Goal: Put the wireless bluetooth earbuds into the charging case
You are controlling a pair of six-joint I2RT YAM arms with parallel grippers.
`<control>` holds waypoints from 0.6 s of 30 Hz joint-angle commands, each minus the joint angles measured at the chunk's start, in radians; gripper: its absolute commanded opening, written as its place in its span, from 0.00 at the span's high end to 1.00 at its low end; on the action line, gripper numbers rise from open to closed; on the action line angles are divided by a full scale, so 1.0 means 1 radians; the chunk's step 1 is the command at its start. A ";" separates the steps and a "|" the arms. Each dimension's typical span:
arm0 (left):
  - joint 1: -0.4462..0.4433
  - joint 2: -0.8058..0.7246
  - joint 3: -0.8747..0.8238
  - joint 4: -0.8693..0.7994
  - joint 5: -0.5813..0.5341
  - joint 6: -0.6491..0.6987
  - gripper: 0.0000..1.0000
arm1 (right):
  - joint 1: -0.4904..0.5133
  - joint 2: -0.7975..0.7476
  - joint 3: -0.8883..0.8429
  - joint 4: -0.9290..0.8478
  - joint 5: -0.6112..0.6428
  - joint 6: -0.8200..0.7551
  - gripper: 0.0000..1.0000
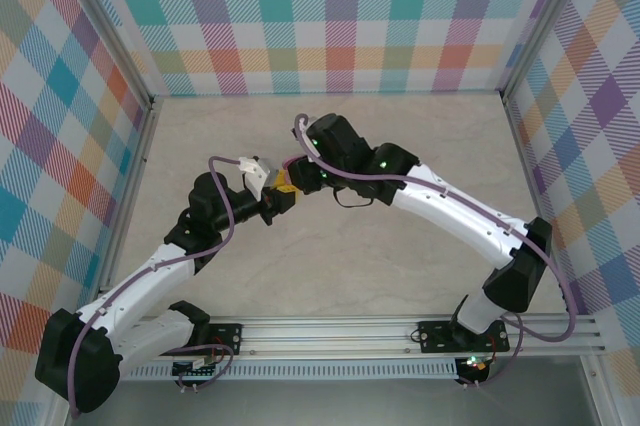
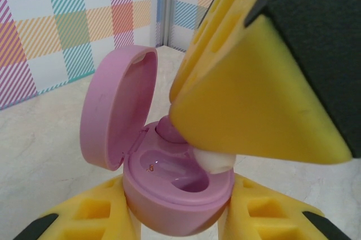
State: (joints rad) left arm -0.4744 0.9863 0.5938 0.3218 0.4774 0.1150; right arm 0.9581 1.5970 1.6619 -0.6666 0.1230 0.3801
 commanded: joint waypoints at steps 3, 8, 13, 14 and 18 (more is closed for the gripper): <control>0.000 -0.023 -0.003 0.053 0.010 -0.019 0.83 | 0.008 0.023 0.037 0.016 0.008 -0.015 0.79; 0.000 -0.024 -0.015 0.057 0.008 -0.017 0.83 | 0.008 0.046 0.043 0.014 0.023 -0.024 0.78; 0.000 -0.030 -0.012 0.055 0.003 -0.012 0.83 | 0.009 0.062 0.038 0.013 0.040 -0.030 0.78; 0.000 -0.029 -0.009 0.053 0.003 -0.011 0.83 | 0.008 0.065 0.039 0.013 0.041 -0.032 0.78; 0.000 -0.029 -0.008 0.052 0.001 -0.008 0.83 | 0.009 0.068 0.042 0.010 0.037 -0.033 0.76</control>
State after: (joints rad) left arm -0.4744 0.9806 0.5835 0.3164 0.4648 0.1009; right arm 0.9619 1.6508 1.6787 -0.6579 0.1459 0.3645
